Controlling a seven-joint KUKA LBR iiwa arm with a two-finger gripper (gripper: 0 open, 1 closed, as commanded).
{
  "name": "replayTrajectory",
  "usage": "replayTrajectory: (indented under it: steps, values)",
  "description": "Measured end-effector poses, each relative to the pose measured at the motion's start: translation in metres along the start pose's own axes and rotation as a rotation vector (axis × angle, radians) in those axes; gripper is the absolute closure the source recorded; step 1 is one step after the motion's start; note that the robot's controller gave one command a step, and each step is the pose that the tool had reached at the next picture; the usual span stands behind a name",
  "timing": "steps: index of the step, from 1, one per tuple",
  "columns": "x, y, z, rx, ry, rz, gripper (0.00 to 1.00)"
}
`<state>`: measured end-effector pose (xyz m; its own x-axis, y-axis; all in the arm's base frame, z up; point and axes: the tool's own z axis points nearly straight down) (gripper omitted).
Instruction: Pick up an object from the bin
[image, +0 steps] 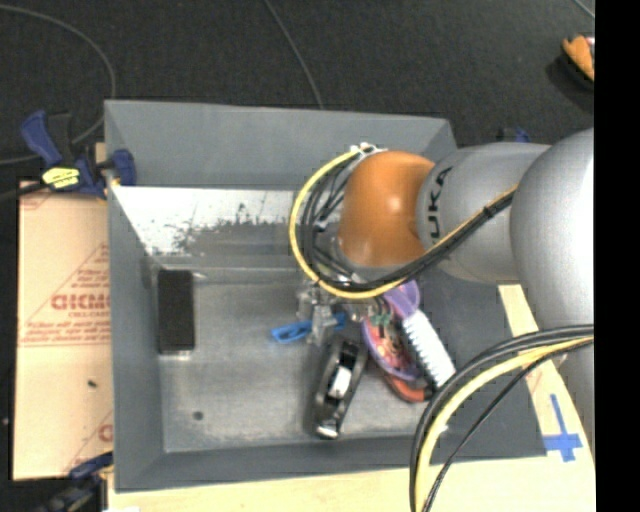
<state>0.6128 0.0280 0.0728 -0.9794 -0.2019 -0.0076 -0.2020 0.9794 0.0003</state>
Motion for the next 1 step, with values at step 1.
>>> replayTrajectory:
  steps: [1]
  values:
    - [-0.0005, -0.0001, -0.0052, 0.0, -0.004, 0.001, 1.0]
